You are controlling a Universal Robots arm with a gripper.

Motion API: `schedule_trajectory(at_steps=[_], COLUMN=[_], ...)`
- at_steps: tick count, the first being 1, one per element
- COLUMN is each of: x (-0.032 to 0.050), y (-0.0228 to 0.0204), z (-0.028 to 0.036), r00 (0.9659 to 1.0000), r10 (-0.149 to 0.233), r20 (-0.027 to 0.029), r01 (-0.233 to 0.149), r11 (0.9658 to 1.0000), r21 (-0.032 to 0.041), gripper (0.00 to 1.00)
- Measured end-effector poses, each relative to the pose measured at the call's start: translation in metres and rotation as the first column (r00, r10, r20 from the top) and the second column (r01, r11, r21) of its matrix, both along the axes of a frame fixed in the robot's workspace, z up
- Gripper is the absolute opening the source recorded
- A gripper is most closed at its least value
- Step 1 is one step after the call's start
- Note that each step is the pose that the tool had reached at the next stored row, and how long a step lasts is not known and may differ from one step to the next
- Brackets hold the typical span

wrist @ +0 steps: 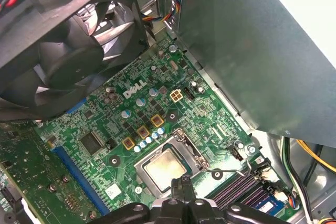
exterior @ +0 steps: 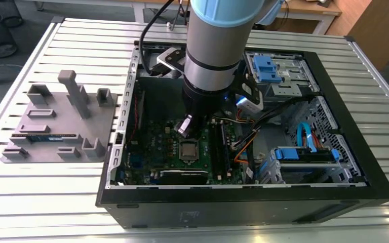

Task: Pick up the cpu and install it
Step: 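Install the first cpu locking lever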

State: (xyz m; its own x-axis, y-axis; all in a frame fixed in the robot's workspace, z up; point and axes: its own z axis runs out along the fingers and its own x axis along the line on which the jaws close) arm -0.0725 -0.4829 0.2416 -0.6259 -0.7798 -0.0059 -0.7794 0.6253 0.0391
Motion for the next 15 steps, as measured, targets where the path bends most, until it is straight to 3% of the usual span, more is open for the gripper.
schedule_trajectory(at_steps=[9, 15], x=[0.0000, 0.0000], y=[0.0000, 0.0000], z=[0.0078, 0.0212], r00=[1.0000, 1.0000], r10=[0.000, 0.000], r20=[0.0000, 0.0000], r01=[0.000, 0.000], r11=[1.0000, 1.0000], r21=[0.0000, 0.0001], gripper=[0.11, 0.11])
